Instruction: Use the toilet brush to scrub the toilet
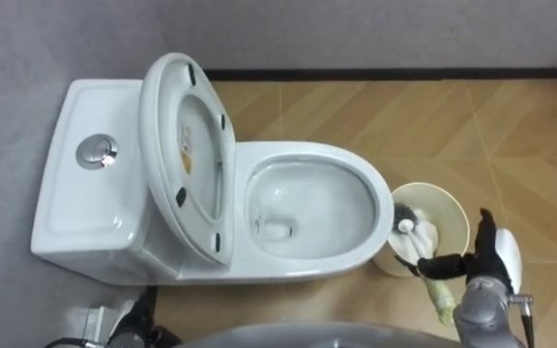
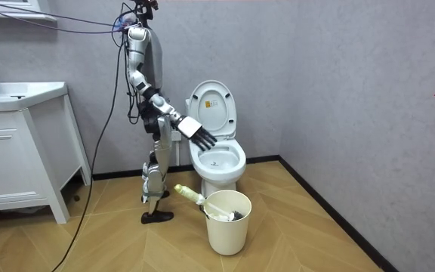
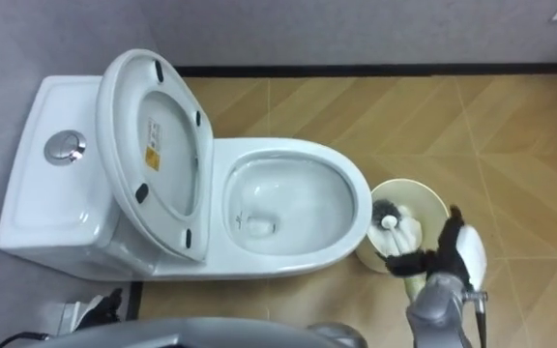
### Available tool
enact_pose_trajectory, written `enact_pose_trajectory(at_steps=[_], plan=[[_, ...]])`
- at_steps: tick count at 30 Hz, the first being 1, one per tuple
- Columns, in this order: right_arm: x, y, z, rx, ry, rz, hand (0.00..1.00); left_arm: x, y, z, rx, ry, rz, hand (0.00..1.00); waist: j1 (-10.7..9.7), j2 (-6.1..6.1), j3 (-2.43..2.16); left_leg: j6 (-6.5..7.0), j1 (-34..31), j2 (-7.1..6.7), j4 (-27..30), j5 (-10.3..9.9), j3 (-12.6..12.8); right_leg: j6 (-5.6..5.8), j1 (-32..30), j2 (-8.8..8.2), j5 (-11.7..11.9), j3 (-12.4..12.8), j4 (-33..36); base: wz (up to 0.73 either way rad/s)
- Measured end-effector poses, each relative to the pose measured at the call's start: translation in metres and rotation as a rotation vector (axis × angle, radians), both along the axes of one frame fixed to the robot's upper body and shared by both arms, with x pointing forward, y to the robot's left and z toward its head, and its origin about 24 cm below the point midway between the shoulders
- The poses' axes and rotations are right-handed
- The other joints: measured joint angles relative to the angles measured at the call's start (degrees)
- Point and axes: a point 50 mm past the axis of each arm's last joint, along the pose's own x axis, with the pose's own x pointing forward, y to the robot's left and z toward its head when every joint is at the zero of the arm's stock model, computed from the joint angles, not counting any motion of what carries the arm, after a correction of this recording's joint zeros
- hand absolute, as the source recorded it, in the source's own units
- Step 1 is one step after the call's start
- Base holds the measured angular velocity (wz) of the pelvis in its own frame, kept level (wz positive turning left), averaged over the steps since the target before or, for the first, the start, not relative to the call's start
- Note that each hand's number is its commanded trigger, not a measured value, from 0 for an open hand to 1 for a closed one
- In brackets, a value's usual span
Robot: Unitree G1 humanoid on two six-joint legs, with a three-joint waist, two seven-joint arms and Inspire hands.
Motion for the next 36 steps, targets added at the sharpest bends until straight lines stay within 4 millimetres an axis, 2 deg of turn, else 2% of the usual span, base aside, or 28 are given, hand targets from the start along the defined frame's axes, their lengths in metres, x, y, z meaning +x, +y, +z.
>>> enact_pose_trajectory(at_steps=[2,7,10,13,14,16,19,21,22,24,26,29,31,33,36], plan=[[0.005,0.004,0.003,-0.001,-0.031,0.021,0.0,0.005,0.0,0.001,-0.005,-0.029,-0.002,0.0,0.25,-0.23,-0.15,0.0,-0.4,0.01,0.01,0.0,-0.04,0.01,-0.29,0.0,0.07,-0.15,0.02,0.02],[0.01,0.011,0.006,0.0,-0.07,0.045,0.0,0.009,-0.001,0.002,-0.021,-0.068,0.015,0.0,0.22,-0.27,-0.09,0.02,-1.3,-0.02,0.07,0.01,-0.37,0.11,-0.67,-0.17,0.42,-0.8,0.01,0.01],[0.013,0.009,0.007,0.022,-0.097,-0.007,0.0,0.011,0.002,0.003,-0.025,-0.085,0.036,0.0,0.19,-0.23,-0.1,0.05,-2.5,-0.07,0.41,0.03,-0.85,0.13,-1.68,-0.27,0.44,-1.23,0.2,0.06],[0.014,0.004,-0.001,0.048,-0.076,-0.074,0.0,0.011,0.004,0.002,-0.028,-0.073,0.055,0.0,-0.21,-0.22,-0.07,0.05,-4.46,-0.15,2.23,0.02,-1.55,0.14,-2.64,-0.58,0.51,-2.35,0.55,0.16],[0.015,0.001,-0.004,0.073,-0.068,-0.112,0.0,0.015,0.003,0.002,-0.029,-0.072,0.054,0.0,-0.16,-0.1,0.0,0.05,-5.98,-0.14,3.11,0.02,-1.68,0.13,-3.75,-0.72,0.51,-3.2,1.19,0.16],[0.018,-0.002,-0.007,0.113,-0.061,-0.173,0.0,0.016,0.006,0.002,-0.024,-0.076,0.054,0.0,0.35,0.16,0.09,0.05,-8.05,-0.03,3.82,0.02,-1.77,-0.03,-5.67,-0.68,0.64,-3.35,1.54,0.08],[0.021,-0.01,-0.012,0.133,-0.03,-0.246,0.0,0.024,0.013,0.006,-0.004,-0.094,0.047,0.0,0.47,0.43,0.18,0.05,-13.4,0.01,7.09,0.02,-3.21,-0.09,-10.1,-0.94,0.67,-4.59,3.83,0.19],[0.024,-0.021,-0.014,0.131,0.008,-0.3,0.0,0.034,0.017,0.008,0.006,-0.11,0.037,0.0,0.52,0.85,0.61,0.06,-18.1,-0.04,9.55,0.02,-4.26,-0.21,-14.35,-1.35,0.65,-6.48,6.27,0.24],[0.025,-0.022,-0.014,0.133,0.012,-0.311,0.0,0.036,0.017,0.009,0.007,-0.112,0.036,0.0,0.6,0.86,0.66,0.07,-19.26,-0.07,10.13,0.03,-4.47,-0.28,-15.46,-1.45,0.61,-6.7,6.94,0.15],[0.034,-0.028,-0.012,0.153,0.016,-0.343,0.0,0.045,0.016,0.01,0.0,-0.123,0.041,0.0,1.76,0.82,1.06,0.4,-23.56,-0.19,11.93,0.22,-4.67,-0.48,-20.06,-1.98,0.49,-7.78,9.72,0.06],[0.042,-0.029,-0.009,0.183,0.007,-0.367,0.0,0.054,0.013,0.012,-0.009,-0.145,0.038,0.0,2.1,0.71,1.29,0.46,-27.42,-0.2,14.3,0.25,-4.81,-0.67,-23.75,-2.19,0.37,-7.87,12.01,0.08],[0.059,-0.032,-0.001,0.208,-0.019,-0.386,0.0,0.076,0.009,0.017,-0.014,-0.188,0.011,0.0,3.27,0.24,2.04,0.63,-33.97,-0.12,18.86,0.15,-4.92,-1.01,-30.29,-2.49,0.02,-7.68,16.56,0.02],[0.068,-0.034,0.004,0.214,-0.032,-0.4,0.0,0.088,0.007,0.021,-0.021,-0.216,0.006,0.0,3.61,0.05,2.25,0.94,-37.87,-0.3,21.93,-0.11,-5.15,-1.14,-34.42,-3.02,-0.72,-7.77,20.23,0.11],[0.076,-0.043,0.013,0.193,-0.06,-0.411,0.0,0.1,0.005,0.025,-0.012,-0.241,-0.005,0.0,3.66,-0.16,2.53,1.27,-43.45,-0.48,27.11,-1.51,-5.47,-1.06,-40.26,-4.17,-3.25,-7.58,26.84,0.18],[0.081,-0.055,0.022,0.148,-0.081,-0.435,0.0,0.113,0.004,0.032,0.039,-0.292,-0.023,0.0,3.69,-0.32,2.63,1.52,-49.53,-1.29,32.68,-2.41,-5.72,-0.98,-46.7,-5.48,-5.32,-7.31,33.64,0.16]])
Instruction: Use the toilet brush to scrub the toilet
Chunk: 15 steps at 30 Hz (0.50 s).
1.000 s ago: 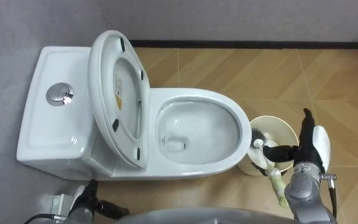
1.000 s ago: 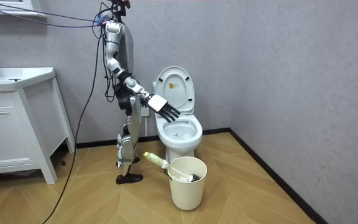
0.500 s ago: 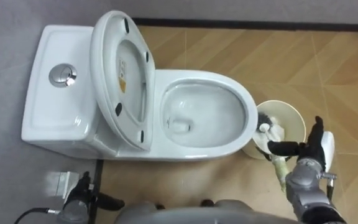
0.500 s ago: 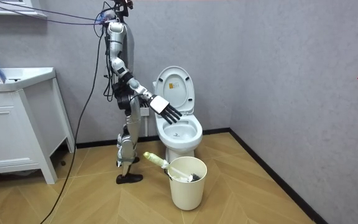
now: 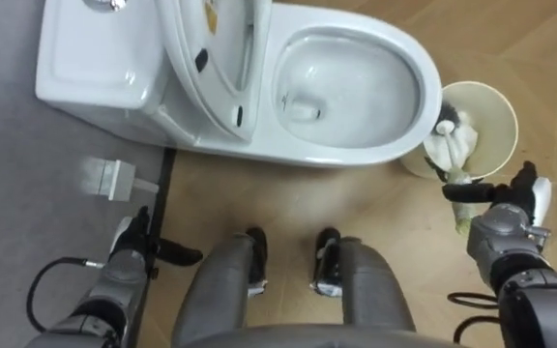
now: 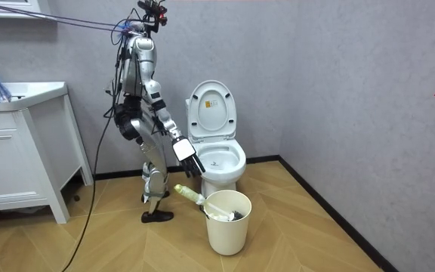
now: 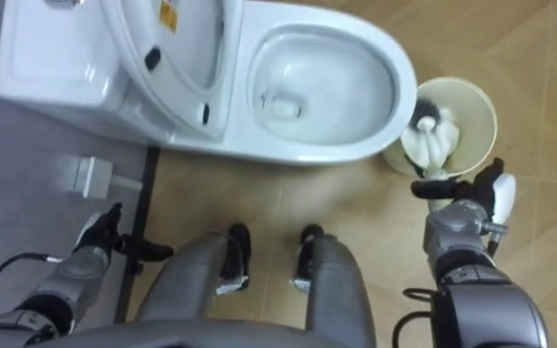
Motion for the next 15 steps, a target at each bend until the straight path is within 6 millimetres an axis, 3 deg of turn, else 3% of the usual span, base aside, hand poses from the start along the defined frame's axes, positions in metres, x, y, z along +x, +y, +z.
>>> enact_pose_trajectory(at_steps=[9,15], plan=[[0.015,-0.018,0.02,-0.044,-0.038,-0.008,0.0,0.034,0.002,0.021,0.084,-0.125,-0.035,0.0,1.13,-0.42,0.41,-0.77,-13.11,0.03,9.28,-0.62,-1.23,-1.04,-12.27,-0.79,-1.04,-0.75,9.04,0.08],[0.016,-0.017,0.019,-0.003,-0.033,-0.006,0.0,0.04,0.004,0.028,0.116,-0.159,-0.056,0.0,1.2,-0.57,0.49,-1.07,-17.67,-0.03,12.7,-1.1,-1.44,-1.99,-16.69,-1.97,-2.11,-1.43,12.99,0.09]])
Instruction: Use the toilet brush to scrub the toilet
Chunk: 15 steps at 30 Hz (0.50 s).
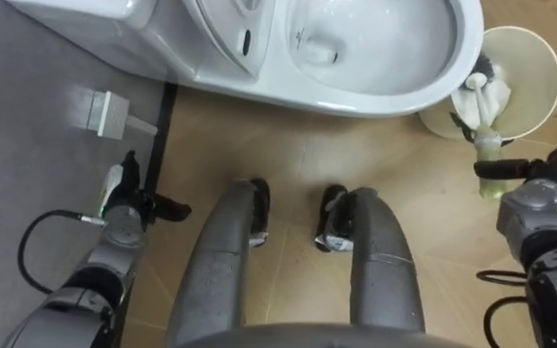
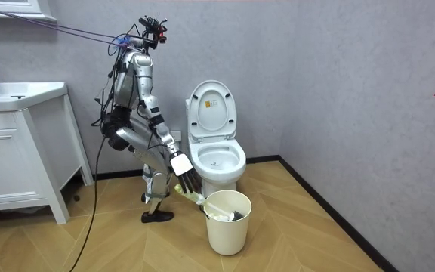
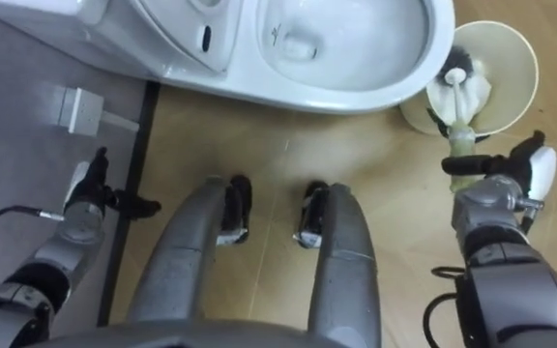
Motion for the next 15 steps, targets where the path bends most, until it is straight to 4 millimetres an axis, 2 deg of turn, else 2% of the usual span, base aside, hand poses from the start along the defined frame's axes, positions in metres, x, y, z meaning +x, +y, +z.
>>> enact_pose_trajectory(at_steps=[4,6,15], plan=[[-0.002,-0.001,-0.002,0.055,-0.004,-0.015,0.0,0.006,0.004,0.007,0.02,-0.04,0.005,0.0,-0.07,0.0,-0.01,-0.39,-3.3,-0.12,2.35,-0.39,-0.83,-0.6,-2.81,-0.13,-0.63,-0.63,2.14,0.08],[-0.005,-0.005,-0.004,0.085,0.016,-0.018,0.0,0.014,0.002,0.014,0.027,-0.079,-0.003,0.0,0.11,0.06,-0.02,-0.7,-4.99,-0.94,4.11,-0.93,-1.36,-0.82,-4.49,-0.46,-1.35,-0.73,4.04,0.07],[-0.007,-0.014,-0.003,0.16,0.006,-0.019,0.0,0.034,-0.005,0.029,0.017,-0.156,-0.035,0.0,1.45,0.33,0.0,-0.74,-9.73,-0.83,8.95,-2.72,-1.1,-1.3,-9.3,-0.65,-2.84,-0.5,8.82,0.0]])
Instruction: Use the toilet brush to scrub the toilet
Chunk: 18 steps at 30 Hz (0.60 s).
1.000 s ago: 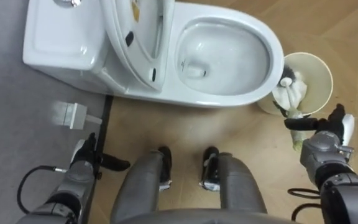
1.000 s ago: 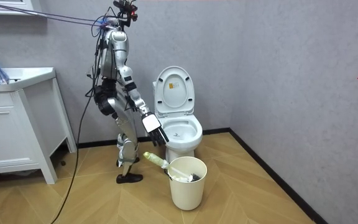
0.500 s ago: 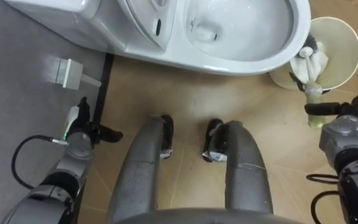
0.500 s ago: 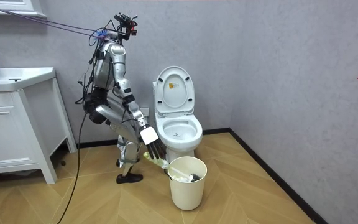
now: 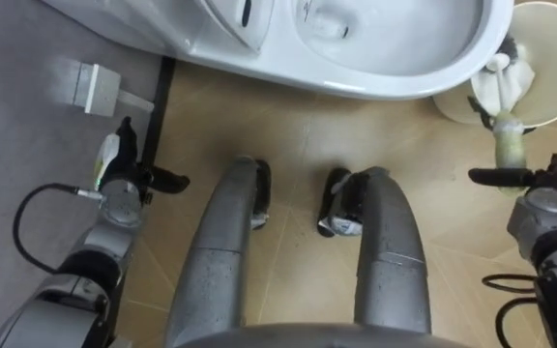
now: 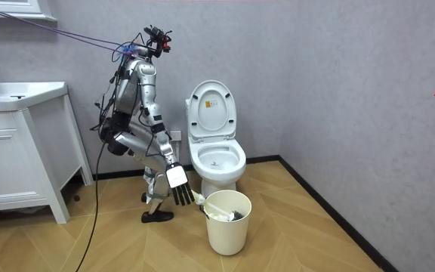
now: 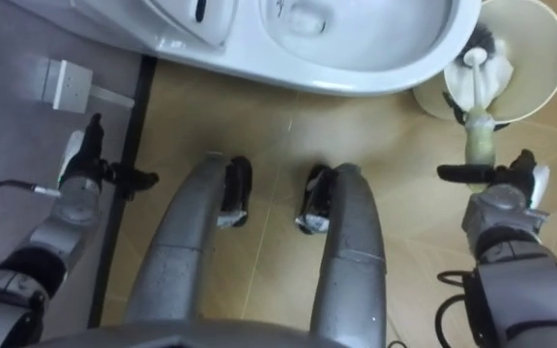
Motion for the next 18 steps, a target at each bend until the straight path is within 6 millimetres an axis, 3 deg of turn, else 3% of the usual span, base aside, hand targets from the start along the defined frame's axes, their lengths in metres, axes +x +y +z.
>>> enact_pose_trajectory(at_steps=[6,18], plan=[[0.005,-0.006,0.007,-0.019,-0.001,0.013,0.0,0.002,-0.001,0.002,0.007,-0.009,-0.001,0.0,0.42,0.88,0.25,0.25,-2.1,-0.11,1.63,-0.58,0.47,-0.08,-2.32,-0.66,-0.48,0.25,1.88,0.0],[0.011,-0.012,0.015,0.033,-0.035,0.024,0.0,0.004,0.001,0.007,0.033,-0.04,-0.021,0.0,0.1,0.99,0.22,0.5,-4.65,-0.05,3.14,-1.21,0.64,-0.35,-4.92,-1.09,-1.45,0.26,3.61,0.0]])
